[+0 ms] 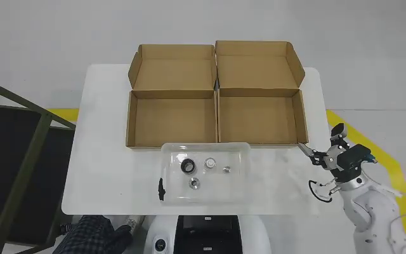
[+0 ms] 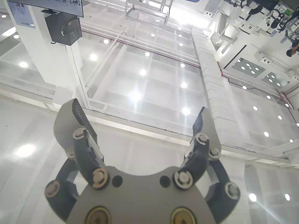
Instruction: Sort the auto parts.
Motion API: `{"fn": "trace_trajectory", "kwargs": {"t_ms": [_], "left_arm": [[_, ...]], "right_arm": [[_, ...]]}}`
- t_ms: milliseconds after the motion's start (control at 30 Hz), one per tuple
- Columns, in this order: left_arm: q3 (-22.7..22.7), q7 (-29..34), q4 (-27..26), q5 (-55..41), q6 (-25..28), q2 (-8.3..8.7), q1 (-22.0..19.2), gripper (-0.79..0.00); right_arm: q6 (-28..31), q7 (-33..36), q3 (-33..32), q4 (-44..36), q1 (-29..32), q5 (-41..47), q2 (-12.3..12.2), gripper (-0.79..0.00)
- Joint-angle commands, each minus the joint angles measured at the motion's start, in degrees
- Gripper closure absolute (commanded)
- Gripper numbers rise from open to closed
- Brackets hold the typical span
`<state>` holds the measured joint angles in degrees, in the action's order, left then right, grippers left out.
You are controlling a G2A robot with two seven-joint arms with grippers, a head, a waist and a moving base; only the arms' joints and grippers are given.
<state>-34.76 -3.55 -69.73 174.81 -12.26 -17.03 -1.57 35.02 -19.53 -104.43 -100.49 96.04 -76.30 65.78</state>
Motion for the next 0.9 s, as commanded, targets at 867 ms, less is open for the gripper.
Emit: {"fn": "trace_trajectory", "kwargs": {"t_ms": [867], "left_arm": [[0.00,0.00,0.00,0.00,0.00,0.00,0.00,-0.785]], "right_arm": [[7.48,11.29,14.12,-4.33,-7.95,-2.67,-0.29,-0.785]]}}
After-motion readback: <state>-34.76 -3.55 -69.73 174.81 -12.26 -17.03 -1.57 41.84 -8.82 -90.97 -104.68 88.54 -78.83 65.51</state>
